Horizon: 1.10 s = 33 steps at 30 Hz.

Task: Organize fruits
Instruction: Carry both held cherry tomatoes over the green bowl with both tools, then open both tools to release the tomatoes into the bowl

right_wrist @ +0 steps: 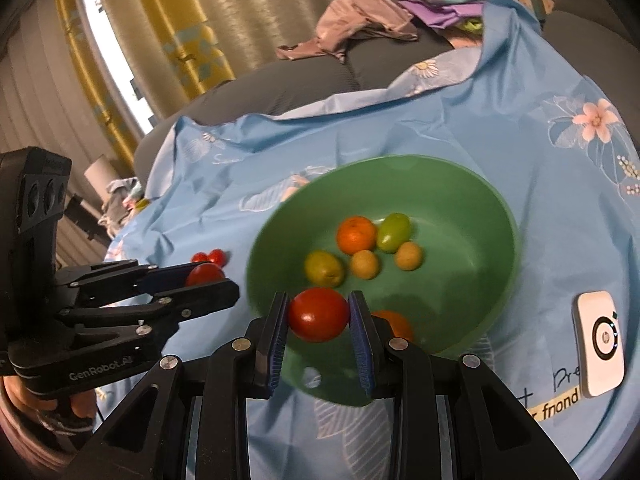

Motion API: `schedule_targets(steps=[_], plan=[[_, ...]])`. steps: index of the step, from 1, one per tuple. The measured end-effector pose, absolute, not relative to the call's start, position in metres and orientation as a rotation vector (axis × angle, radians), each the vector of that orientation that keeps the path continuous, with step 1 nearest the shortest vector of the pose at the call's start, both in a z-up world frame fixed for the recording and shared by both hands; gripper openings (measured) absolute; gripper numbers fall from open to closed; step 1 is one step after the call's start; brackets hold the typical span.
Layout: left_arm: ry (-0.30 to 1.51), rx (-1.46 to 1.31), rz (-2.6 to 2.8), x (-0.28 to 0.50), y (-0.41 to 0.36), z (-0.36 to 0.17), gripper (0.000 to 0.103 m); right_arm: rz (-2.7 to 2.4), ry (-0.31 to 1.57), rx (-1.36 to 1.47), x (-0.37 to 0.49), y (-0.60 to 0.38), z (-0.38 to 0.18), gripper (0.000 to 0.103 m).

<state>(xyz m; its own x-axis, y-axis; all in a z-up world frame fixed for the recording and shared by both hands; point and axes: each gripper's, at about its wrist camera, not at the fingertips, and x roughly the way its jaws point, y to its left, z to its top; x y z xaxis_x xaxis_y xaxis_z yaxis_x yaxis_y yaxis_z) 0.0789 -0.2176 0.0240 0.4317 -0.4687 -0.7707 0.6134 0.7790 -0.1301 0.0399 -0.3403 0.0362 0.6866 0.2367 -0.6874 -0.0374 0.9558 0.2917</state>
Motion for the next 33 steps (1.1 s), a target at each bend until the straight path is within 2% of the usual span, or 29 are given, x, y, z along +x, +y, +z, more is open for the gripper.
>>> schedule_targets(steps=[26,29,31,33], plan=[[0.887,0.274,-0.715,0.098,-0.252,0.012,0.028,0.075,0.823,0.266,0.055,-0.359,0.024,0.032],[0.884,0.277,-0.693,0.098,-0.250,0.012,0.041,0.064,0.821,0.275,0.054,-0.361,0.025,0.032],[0.886,0.268,-0.677,0.099,-0.247,0.014,0.055,0.055,0.821,0.280,0.053,-0.363,0.026,0.032],[0.883,0.262,-0.669,0.098,-0.243,0.016,0.062,0.047,0.822,0.286,0.050,-0.365,0.027,0.032]])
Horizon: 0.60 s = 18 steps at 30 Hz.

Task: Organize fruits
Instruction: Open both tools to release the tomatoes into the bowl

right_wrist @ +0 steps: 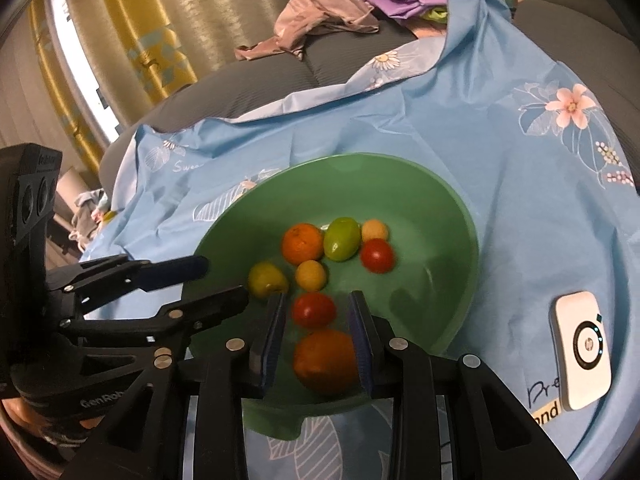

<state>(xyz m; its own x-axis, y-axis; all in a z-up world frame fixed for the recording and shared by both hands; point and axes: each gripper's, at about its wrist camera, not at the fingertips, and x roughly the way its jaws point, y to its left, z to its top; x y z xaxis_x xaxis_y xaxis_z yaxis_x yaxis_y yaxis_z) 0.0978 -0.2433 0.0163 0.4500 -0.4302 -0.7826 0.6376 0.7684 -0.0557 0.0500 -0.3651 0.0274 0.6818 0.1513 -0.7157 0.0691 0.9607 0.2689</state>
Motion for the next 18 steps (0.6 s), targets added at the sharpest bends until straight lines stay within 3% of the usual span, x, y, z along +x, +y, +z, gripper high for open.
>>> schedule_targets(steps=[6,10,18], plan=[[0.854,0.260,-0.642,0.078,-0.227,0.027,0.070,0.041,0.814,0.321,0.037,-0.365,0.034,0.033],[0.867,0.227,-0.618,0.061,-0.203,0.028,0.082,0.056,0.815,0.315,0.024,-0.355,0.040,0.034],[1.011,0.053,-0.552,0.029,-0.123,0.001,0.084,0.120,0.844,0.275,0.004,-0.320,0.050,0.034]])
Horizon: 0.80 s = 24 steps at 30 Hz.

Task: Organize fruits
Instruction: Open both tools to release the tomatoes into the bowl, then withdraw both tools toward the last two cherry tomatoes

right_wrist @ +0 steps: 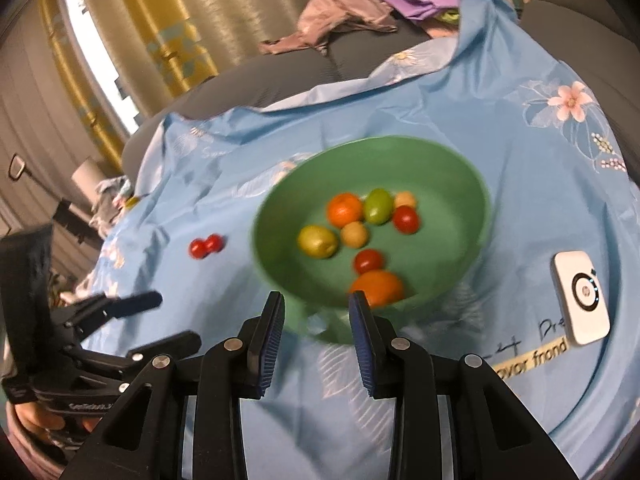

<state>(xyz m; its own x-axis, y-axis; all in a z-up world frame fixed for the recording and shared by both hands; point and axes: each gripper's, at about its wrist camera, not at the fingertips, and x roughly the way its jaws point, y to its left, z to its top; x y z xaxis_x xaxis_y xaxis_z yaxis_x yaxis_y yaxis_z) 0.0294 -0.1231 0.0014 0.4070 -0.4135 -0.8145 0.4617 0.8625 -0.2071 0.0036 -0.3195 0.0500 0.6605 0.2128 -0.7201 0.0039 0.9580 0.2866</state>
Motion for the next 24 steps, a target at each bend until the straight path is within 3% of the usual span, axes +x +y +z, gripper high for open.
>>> schedule_targets(steps=[2,6,17,24], plan=[[1.016,0.024,-0.521,0.020,-0.108,0.000,0.085,0.144,0.836,0.258,-0.002,-0.308,0.055,0.034],[0.966,-0.071,-0.456,-0.005,-0.070,0.014,0.102,0.206,0.828,0.224,-0.010,-0.281,0.063,0.034],[0.872,-0.232,-0.401,-0.040,-0.013,0.036,0.102,0.368,0.834,0.130,-0.018,-0.207,0.066,0.034],[0.655,-0.413,-0.435,-0.058,0.011,0.068,0.102,0.400,0.819,0.116,-0.024,-0.195,0.069,0.034]])
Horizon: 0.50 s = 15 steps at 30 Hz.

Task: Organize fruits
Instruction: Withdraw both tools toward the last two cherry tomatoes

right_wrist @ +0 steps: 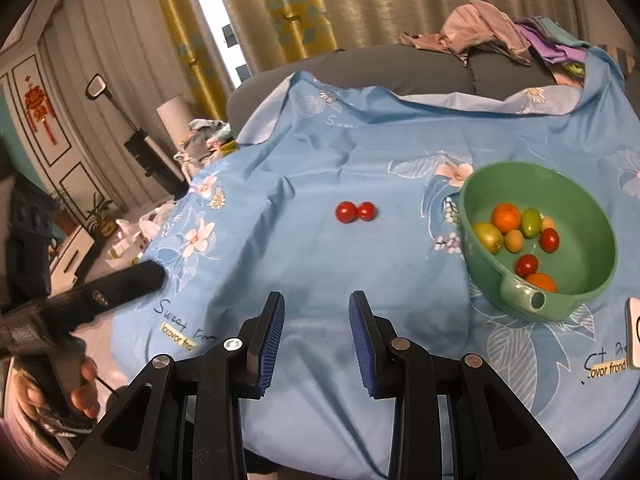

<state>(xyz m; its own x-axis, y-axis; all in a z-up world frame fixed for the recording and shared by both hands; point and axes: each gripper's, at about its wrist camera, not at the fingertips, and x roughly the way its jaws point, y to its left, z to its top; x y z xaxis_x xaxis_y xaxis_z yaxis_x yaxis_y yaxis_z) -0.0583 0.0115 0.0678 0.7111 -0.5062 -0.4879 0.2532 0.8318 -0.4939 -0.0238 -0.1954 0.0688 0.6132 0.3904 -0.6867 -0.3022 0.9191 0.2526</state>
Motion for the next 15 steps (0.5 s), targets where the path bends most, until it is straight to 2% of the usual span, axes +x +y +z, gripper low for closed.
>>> schedule_targets(steps=[5,9,15], plan=[[0.547,-0.401,-0.483,-0.064,0.012,0.082,0.103,0.401,0.831,0.141,-0.021,-0.201,0.062,0.034],[0.613,-0.388,-0.540,-0.055,0.001,0.078,0.103,0.408,0.833,0.152,-0.018,-0.203,0.058,0.034],[0.620,-0.352,-0.520,-0.049,-0.008,0.075,0.103,0.424,0.841,0.158,-0.011,-0.203,0.051,0.034]])
